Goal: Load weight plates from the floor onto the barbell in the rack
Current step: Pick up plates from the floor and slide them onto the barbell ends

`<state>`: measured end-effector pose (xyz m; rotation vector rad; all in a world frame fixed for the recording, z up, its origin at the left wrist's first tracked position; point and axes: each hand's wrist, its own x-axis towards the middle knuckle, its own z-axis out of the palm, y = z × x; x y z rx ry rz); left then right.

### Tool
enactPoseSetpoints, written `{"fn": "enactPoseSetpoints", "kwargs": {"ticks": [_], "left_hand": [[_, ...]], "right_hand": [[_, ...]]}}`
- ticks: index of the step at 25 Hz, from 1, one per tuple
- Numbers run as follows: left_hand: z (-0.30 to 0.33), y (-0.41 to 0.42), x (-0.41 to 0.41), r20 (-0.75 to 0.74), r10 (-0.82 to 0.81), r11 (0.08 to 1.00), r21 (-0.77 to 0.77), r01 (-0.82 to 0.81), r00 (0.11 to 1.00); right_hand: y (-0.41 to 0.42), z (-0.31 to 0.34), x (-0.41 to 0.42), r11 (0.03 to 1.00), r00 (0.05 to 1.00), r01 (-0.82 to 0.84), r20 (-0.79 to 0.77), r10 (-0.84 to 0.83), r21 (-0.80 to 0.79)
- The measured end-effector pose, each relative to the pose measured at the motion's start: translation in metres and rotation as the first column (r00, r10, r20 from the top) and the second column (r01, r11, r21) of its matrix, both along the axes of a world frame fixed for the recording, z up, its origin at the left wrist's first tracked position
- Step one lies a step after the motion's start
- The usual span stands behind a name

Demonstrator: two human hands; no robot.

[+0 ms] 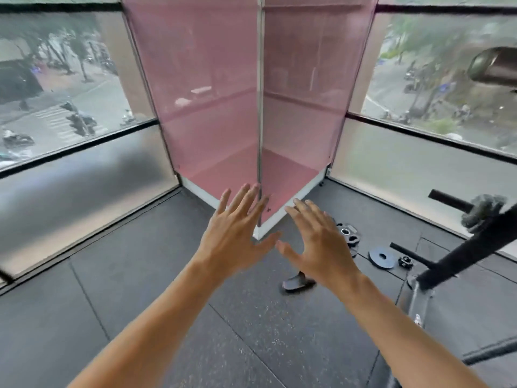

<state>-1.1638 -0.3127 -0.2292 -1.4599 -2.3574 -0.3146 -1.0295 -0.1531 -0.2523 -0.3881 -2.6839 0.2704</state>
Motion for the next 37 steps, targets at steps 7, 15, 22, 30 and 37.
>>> {"fn": "enactPoseSetpoints", "kwargs": {"ticks": [7,15,22,30,37], "left_hand": [[0.003,0.144,-0.148,-0.007,-0.128,0.992,-0.011,0.128,0.992],[0.034,0.294,-0.267,-0.013,-0.239,0.969,0.055,0.24,0.971],[0.042,0.419,-0.362,-0.036,-0.408,0.911,0.054,0.41,0.912],[0.044,0.538,-0.398,-0.047,-0.594,0.803,0.031,0.595,0.803],[0.017,0.641,-0.375,-0.027,-0.701,0.712,0.027,0.701,0.713]], "right_hand": [[0.124,0.005,-0.128,0.989,0.989,0.148,-0.02,-0.147,0.016],[0.261,0.032,-0.236,0.958,0.962,0.273,0.005,-0.274,0.09],[0.354,0.044,-0.306,0.89,0.891,0.45,0.024,-0.452,0.078],[0.448,0.044,-0.331,0.77,0.774,0.632,-0.03,-0.632,0.087],[0.524,0.034,-0.312,0.684,0.687,0.726,-0.03,-0.726,0.062]]}}
